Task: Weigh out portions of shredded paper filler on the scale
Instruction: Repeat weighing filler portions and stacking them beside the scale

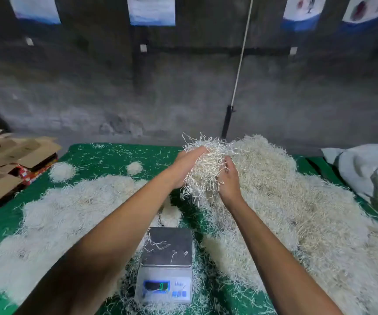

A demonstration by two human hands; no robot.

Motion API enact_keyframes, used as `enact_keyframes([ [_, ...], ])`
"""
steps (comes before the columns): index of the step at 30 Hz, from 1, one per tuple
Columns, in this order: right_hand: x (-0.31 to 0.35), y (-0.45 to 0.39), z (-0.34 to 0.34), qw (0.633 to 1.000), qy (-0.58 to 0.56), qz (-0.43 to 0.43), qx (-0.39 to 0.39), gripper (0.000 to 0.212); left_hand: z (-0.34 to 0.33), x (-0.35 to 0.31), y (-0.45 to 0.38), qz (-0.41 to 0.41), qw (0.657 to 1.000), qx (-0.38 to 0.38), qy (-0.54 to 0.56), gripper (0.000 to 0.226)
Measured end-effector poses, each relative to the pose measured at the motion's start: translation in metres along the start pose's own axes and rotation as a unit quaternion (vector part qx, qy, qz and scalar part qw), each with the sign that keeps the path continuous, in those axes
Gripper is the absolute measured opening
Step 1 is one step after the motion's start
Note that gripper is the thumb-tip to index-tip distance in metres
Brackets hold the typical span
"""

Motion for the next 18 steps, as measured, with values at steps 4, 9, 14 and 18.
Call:
enact_keyframes([
  [4, -0.085, 0.050, -0.041, 0.979, 0.097, -0.170, 0.058, 0.047, 0.021, 0.024, 0.007, -0.004, 0.998, -0.064, 0.022, 0.107],
  [9, -0.160, 0.090, -0.044, 0.920, 0.110, -0.366, 0.082, 0.021, 0.059, 0.067, 0.003, 0.023, 0.991, -0.132, 0.021, 0.109],
  [14, -0.137, 0.080, -0.075, 0.958, -0.008, -0.279, 0.056, 0.015, 0.060, 0.137, -0.001, 0.105, 0.989, -0.092, 0.043, 0.111],
  [18, -0.123, 0.074, -0.112, 0.969, 0.052, -0.224, 0.086, 0.028, 0.045, 0.206, 0.002, 0.148, 0.984, -0.099, -0.012, 0.053],
])
Point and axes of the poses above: each hand's wrist, its own y-axis away from the middle knuckle, its own z-axis out of the back of the hand, x = y × z, the point moved 2 cm from there along -y, towards the middle knuckle, and after that the axes turned 2 degrees about -y, right-handed, at the moved point
